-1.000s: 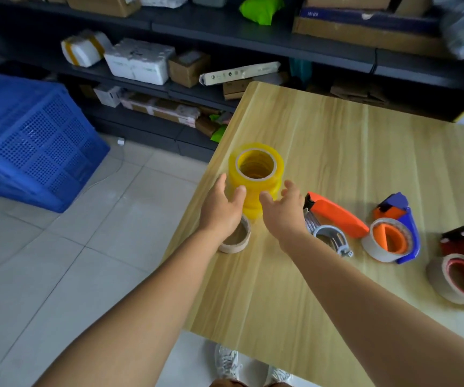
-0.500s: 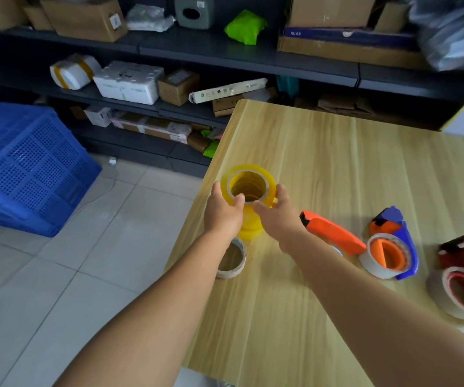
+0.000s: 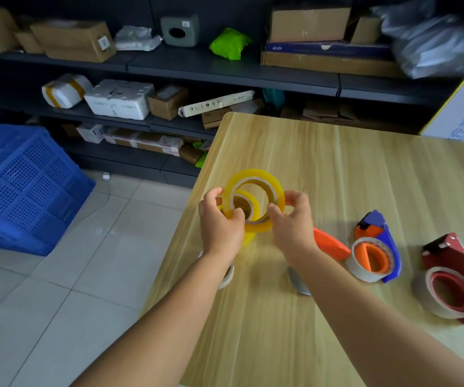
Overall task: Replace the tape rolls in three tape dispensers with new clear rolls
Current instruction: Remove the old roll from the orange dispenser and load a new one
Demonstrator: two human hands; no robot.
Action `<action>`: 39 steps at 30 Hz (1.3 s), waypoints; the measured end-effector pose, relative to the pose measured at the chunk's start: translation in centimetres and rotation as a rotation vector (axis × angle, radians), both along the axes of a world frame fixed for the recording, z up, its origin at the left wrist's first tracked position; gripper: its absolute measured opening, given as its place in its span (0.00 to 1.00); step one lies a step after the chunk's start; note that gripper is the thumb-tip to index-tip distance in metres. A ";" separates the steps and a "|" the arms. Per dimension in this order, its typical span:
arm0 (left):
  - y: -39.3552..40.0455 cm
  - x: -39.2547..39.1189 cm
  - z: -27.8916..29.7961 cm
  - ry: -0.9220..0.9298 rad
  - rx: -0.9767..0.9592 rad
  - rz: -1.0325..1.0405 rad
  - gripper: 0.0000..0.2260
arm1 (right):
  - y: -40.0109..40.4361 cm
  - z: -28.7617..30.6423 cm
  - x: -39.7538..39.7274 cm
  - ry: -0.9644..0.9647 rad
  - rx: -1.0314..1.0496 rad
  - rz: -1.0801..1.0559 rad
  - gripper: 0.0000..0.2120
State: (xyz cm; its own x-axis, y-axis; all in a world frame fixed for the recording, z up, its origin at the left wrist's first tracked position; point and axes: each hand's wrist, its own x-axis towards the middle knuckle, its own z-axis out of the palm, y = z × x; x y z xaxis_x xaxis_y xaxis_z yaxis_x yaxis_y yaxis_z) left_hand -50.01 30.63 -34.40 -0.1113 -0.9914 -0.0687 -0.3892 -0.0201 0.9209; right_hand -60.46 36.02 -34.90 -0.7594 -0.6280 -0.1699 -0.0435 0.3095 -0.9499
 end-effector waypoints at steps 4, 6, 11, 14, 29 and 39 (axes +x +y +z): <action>2.3 -1.5 -0.2 -0.007 0.030 -0.122 0.26 | 2.9 -0.3 -1.6 0.070 -0.001 -0.016 0.17; 3.5 -2.3 -0.6 -0.007 0.040 -0.176 0.27 | 4.7 -0.6 -2.4 0.045 0.008 -0.026 0.19; 6.3 -3.8 -2.1 0.026 0.141 -0.307 0.27 | 8.8 -1.4 -4.0 -0.004 0.084 -0.033 0.23; 7.6 -4.5 -3.0 0.044 0.188 -0.367 0.30 | 10.6 -1.7 -5.0 -0.020 0.114 -0.009 0.25; 7.9 -5.3 -3.6 0.266 0.605 -0.430 0.14 | 13.0 -2.5 -8.1 -0.439 0.250 -0.104 0.11; 7.2 -4.9 -4.3 0.045 0.434 -0.379 0.20 | 11.7 -2.3 -8.2 -0.143 0.403 0.066 0.17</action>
